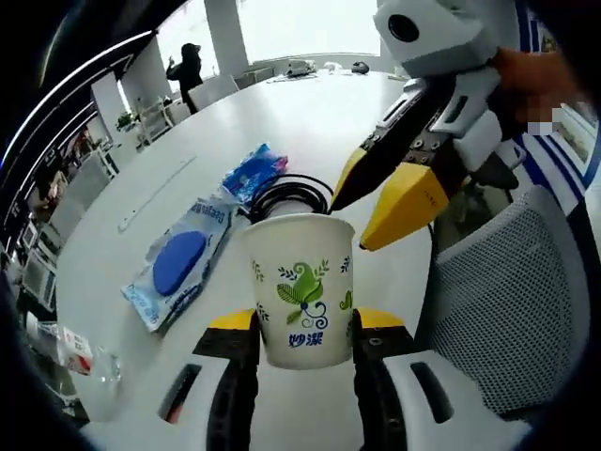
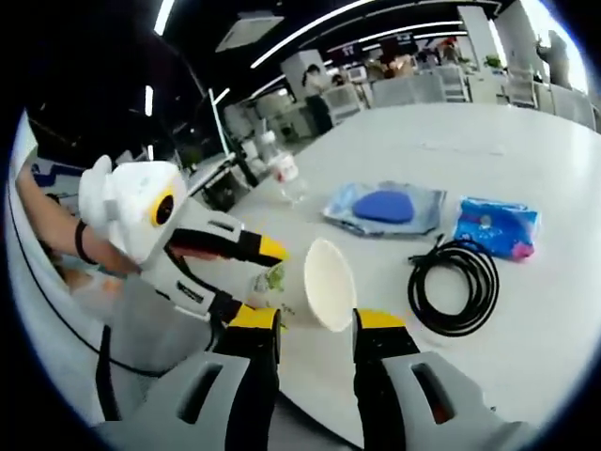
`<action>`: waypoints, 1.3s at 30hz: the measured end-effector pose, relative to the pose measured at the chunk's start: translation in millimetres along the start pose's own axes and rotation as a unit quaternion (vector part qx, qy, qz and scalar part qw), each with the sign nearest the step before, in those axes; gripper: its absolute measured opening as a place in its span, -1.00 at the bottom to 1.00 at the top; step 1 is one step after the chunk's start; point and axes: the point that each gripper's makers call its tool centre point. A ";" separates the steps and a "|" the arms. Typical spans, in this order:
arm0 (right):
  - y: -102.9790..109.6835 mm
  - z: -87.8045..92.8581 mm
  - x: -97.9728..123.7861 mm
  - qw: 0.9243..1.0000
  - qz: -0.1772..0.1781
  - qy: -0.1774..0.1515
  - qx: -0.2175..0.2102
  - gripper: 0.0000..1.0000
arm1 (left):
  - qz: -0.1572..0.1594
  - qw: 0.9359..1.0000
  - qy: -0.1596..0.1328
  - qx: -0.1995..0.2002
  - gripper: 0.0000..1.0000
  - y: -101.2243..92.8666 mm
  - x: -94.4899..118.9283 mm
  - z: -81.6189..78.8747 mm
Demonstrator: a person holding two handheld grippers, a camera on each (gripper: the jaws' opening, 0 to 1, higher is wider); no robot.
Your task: Arrange the tabletop items into an orderly group along one side of the table until the central work area is clear of visible clutter.
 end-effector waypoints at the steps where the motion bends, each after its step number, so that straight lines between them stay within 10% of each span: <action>1: 1.0 0.5 -0.2 1.000 -0.003 0.000 0.000 -0.46 | 0.001 1.000 -0.001 -0.002 -0.23 -1.3 -0.1 -1.4; 39: 20.0 2.1 -0.4 0.999 -0.049 0.003 -0.002 -0.80 | 0.008 0.996 -0.009 -0.083 -0.24 -17.0 -1.8 -12.0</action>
Point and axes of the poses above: the point that each gripper's makers call its tool centre point, and the gripper's own axes: x roughly backward along the fingers, y roughly to its left, z roughly out of its underside, and after that the axes turned 12 degrees about y, right-handed
